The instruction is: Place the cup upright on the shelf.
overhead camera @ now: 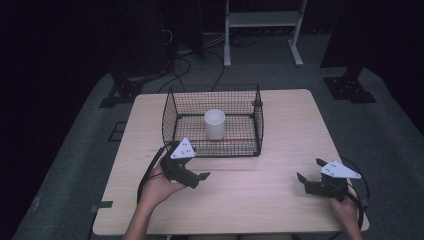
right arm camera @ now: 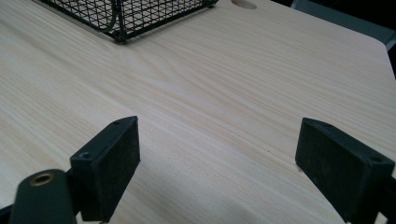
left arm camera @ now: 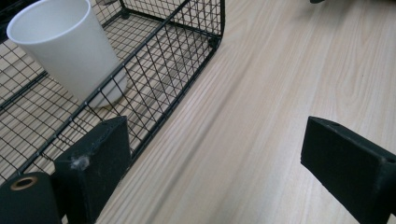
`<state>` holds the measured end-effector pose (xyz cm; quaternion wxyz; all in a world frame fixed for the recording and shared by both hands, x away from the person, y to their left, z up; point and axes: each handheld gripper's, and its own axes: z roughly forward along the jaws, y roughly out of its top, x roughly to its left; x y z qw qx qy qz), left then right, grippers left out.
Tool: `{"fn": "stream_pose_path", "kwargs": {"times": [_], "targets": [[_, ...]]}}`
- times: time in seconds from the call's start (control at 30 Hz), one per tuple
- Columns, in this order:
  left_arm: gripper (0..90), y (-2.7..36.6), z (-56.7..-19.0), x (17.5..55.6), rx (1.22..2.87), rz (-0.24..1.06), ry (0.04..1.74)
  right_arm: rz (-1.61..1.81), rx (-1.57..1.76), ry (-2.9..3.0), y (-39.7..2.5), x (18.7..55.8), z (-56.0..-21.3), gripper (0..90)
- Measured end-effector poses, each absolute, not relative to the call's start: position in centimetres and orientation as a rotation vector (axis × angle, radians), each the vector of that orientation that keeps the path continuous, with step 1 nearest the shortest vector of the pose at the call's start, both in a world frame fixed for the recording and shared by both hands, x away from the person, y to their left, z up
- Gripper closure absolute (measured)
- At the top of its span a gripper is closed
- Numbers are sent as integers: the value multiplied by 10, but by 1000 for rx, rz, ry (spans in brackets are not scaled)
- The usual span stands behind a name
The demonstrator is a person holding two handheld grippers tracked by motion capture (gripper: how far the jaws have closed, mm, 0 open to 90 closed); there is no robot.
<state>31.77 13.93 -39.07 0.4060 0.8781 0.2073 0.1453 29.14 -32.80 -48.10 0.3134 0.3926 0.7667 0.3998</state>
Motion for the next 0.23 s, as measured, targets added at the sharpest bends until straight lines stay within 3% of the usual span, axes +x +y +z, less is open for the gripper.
{"fn": "stream_pose_path", "kwargs": {"times": [0.23], "targets": [[77,148,-399,299,2162,359,543,1061,1022,2023,-328,291,-481,131]]}}
